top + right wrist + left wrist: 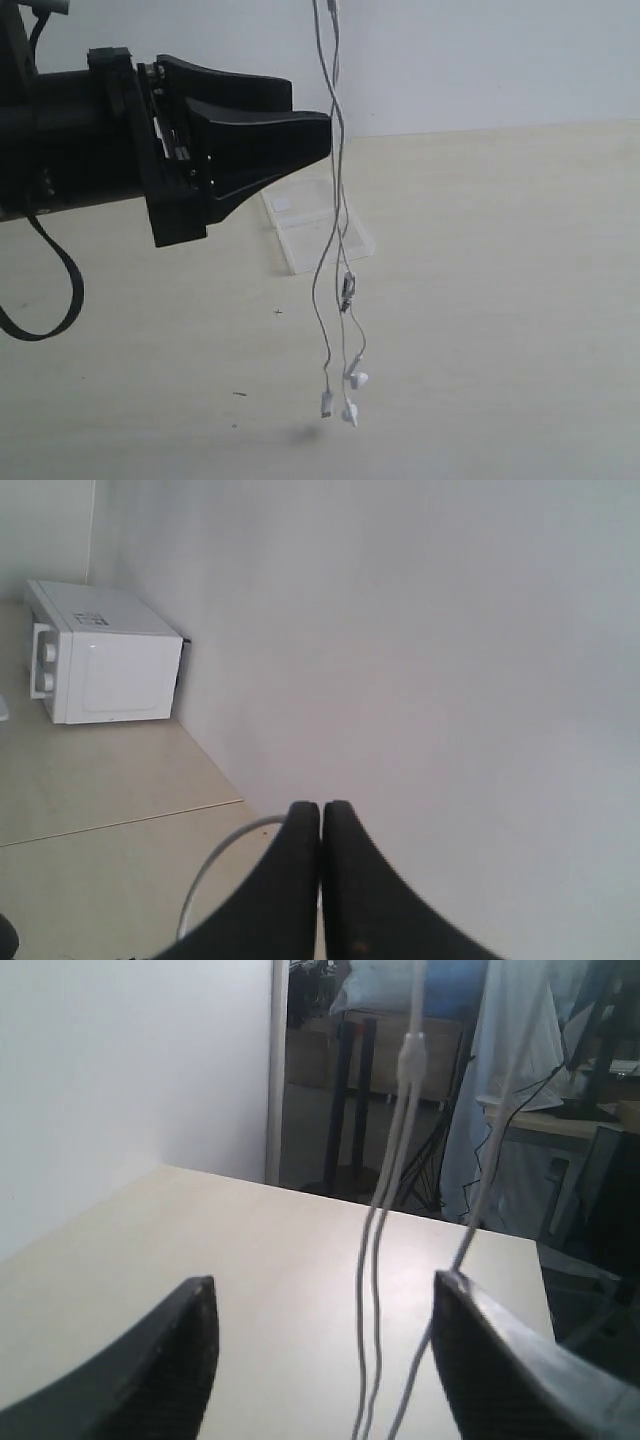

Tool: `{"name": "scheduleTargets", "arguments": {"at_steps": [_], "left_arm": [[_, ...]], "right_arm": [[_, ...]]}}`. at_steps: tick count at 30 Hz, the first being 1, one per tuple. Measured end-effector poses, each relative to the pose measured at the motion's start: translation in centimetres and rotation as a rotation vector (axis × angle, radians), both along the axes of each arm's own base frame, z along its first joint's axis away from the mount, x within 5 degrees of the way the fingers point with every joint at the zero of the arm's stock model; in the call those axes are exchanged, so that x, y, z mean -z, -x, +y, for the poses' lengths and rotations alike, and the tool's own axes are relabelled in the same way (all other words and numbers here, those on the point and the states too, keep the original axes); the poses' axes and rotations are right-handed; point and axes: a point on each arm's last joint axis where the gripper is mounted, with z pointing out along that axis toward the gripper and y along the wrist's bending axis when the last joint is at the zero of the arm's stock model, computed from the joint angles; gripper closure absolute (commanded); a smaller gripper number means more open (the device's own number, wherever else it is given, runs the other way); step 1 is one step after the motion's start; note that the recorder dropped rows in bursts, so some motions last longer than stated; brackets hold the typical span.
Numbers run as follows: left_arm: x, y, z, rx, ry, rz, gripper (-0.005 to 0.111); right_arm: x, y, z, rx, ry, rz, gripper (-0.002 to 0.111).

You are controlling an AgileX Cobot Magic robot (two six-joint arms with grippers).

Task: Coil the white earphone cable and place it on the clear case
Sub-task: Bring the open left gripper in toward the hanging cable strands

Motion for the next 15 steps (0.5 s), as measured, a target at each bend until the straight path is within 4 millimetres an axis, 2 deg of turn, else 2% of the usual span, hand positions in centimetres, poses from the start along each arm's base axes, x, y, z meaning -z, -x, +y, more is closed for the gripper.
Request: {"name": "scheduleTargets", "arguments": {"at_steps": [15], "left_arm": [[0.48, 0.38, -0.22, 0.041, -0.049, 0.021, 0.046]], "right_arm": [[0.01, -0.21, 0.07, 0.008, 0.008, -0.022, 0.108]]}}
